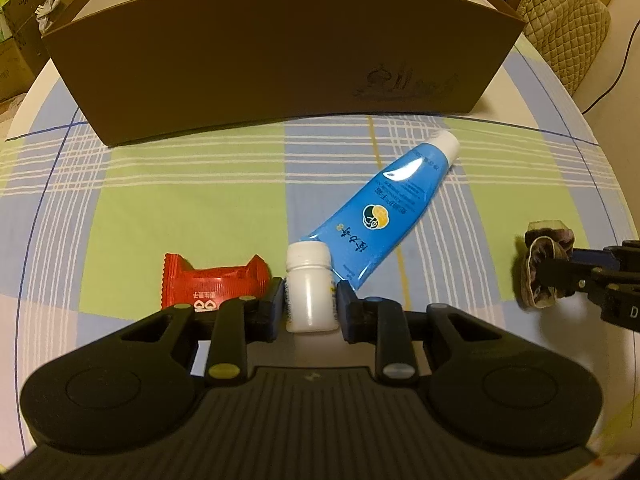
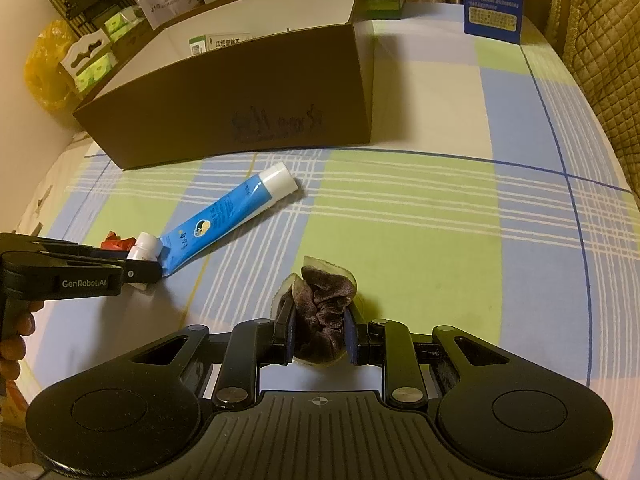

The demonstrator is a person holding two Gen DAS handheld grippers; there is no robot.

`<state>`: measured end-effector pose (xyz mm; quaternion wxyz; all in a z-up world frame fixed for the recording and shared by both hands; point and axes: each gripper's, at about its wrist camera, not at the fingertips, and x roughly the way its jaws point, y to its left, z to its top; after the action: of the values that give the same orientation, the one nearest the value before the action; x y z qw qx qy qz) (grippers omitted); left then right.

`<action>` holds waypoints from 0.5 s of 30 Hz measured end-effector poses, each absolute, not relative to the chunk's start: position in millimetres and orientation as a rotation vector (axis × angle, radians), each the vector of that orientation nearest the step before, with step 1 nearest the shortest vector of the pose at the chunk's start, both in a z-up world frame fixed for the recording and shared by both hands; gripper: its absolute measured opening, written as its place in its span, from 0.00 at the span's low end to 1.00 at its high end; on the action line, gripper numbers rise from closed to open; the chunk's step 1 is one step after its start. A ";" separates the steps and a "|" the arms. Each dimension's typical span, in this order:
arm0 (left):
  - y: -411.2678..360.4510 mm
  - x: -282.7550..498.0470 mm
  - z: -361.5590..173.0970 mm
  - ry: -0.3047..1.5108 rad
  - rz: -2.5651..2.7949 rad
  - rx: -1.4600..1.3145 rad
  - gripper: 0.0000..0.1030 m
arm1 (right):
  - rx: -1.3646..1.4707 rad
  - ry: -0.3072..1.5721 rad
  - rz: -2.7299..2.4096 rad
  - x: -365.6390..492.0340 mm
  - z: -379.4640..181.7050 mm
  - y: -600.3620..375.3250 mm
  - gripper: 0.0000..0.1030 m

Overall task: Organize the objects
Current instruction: 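Grasp the white pill bottle with the left tool while the right tool holds the scrunchie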

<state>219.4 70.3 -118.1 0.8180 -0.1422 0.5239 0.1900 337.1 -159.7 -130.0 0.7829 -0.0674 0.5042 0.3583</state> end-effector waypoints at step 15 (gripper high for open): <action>69.1 207.2 -105.7 1.098 0.411 -0.300 0.22 | -0.154 1.078 0.799 332.1 -119.0 -156.1 0.20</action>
<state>207.2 69.1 -105.7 0.8226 -0.1408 0.5160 0.1931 332.1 -156.1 -119.0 0.7806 -0.0714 0.4990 0.3696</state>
